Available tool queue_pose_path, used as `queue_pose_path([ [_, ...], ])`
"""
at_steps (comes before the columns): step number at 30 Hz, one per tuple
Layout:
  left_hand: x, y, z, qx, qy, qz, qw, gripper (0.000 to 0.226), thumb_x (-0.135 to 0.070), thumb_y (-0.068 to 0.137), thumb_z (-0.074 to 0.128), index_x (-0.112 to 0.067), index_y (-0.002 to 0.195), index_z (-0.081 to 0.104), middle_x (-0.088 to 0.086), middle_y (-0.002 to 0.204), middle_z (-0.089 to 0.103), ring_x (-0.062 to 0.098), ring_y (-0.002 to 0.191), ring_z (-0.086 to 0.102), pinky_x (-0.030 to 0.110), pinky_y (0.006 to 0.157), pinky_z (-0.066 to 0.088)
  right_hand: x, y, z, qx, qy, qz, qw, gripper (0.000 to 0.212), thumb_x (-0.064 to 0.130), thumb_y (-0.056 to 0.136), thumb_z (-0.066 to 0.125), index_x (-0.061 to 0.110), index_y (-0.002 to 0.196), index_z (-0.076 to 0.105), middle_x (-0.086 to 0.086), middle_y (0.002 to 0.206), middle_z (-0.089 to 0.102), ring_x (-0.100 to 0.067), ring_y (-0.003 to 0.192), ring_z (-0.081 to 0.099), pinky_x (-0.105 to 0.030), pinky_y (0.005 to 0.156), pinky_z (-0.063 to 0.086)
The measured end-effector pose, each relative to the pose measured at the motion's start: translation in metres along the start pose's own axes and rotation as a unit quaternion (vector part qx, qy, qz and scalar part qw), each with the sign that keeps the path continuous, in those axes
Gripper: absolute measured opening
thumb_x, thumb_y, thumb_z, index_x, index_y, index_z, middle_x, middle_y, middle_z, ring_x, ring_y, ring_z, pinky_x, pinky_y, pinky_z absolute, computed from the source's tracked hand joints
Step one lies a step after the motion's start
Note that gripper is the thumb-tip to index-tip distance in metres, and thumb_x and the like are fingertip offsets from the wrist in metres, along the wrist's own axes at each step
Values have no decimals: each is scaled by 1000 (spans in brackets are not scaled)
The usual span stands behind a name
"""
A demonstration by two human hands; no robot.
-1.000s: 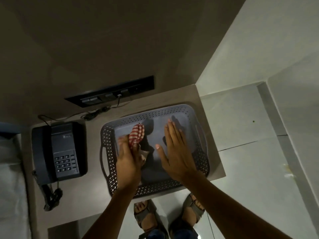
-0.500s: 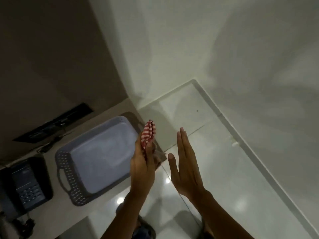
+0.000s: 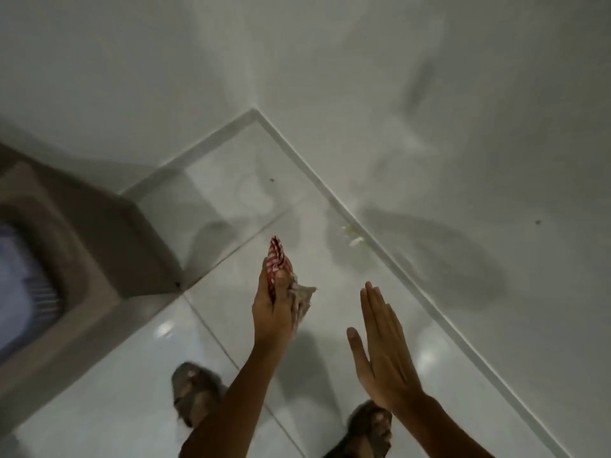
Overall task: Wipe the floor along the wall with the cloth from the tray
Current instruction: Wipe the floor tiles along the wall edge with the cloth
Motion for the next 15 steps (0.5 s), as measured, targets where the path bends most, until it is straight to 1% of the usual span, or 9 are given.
queue_pose_path([
  [1,22,10,21,5,4,-2,1000,36,-23,113,45,-12,146,55,17,87,67,12,60,67,24,56,61,-30,5,5,5,-8,9,1000,75,63,113,11,27,175,-13,17,184,-21,-4,171,-15,-26,137,-11],
  [2,45,22,41,6,15,-4,1000,37,-22,113,46,-11,147,54,11,87,68,7,60,68,23,58,62,-63,11,17,12,-13,18,1000,76,64,113,9,26,175,-12,17,183,-22,-4,171,-15,-28,137,-10],
  [4,85,50,77,1,25,9,1000,35,-18,113,46,-11,146,54,-4,96,71,-6,75,73,17,73,64,-120,28,53,25,-14,26,999,77,64,113,8,23,176,-8,14,184,-18,-5,171,-14,-35,140,-3],
  [5,101,66,94,10,26,22,999,32,-16,113,45,-10,143,54,-8,95,69,-10,76,72,12,72,61,-142,39,73,30,-18,26,999,77,63,113,9,21,176,-7,11,185,-15,-7,172,-13,-39,140,0],
  [7,134,102,124,34,36,32,998,26,-15,114,42,-8,136,54,0,83,63,-1,64,68,12,60,57,-175,64,112,31,-21,22,999,76,59,114,12,18,177,-4,5,187,-10,-8,172,-11,-42,141,4],
  [9,165,140,145,33,64,62,996,33,-19,115,41,-3,142,48,11,83,59,11,63,63,22,56,58,-204,90,151,19,-19,27,999,76,56,115,20,17,177,-2,1,187,-6,-8,172,-10,-42,141,4],
  [12,200,186,164,13,66,78,995,37,-30,115,41,-14,147,47,2,82,63,17,66,66,39,62,64,-238,128,197,2,-16,38,999,80,59,114,27,16,177,2,-2,187,2,-14,174,-1,-44,141,6],
  [13,207,198,169,-5,79,80,994,34,-32,115,41,-18,145,48,-1,83,64,11,66,68,34,62,65,-250,137,210,-1,-19,41,999,82,62,114,26,15,177,3,-3,187,3,-17,174,2,-46,141,8],
  [15,213,220,180,-38,137,106,984,42,-32,116,39,-17,155,42,-3,95,69,-5,72,68,12,63,58,-271,152,233,0,-39,29,999,83,64,114,19,12,177,5,-6,187,3,-21,174,4,-50,141,11],
])
Point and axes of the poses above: each hand's wrist, its own y-axis towards the middle knuckle, its own z-axis out of the palm, x = y × z, the point moved 10 cm from there along y, towards the middle knuckle
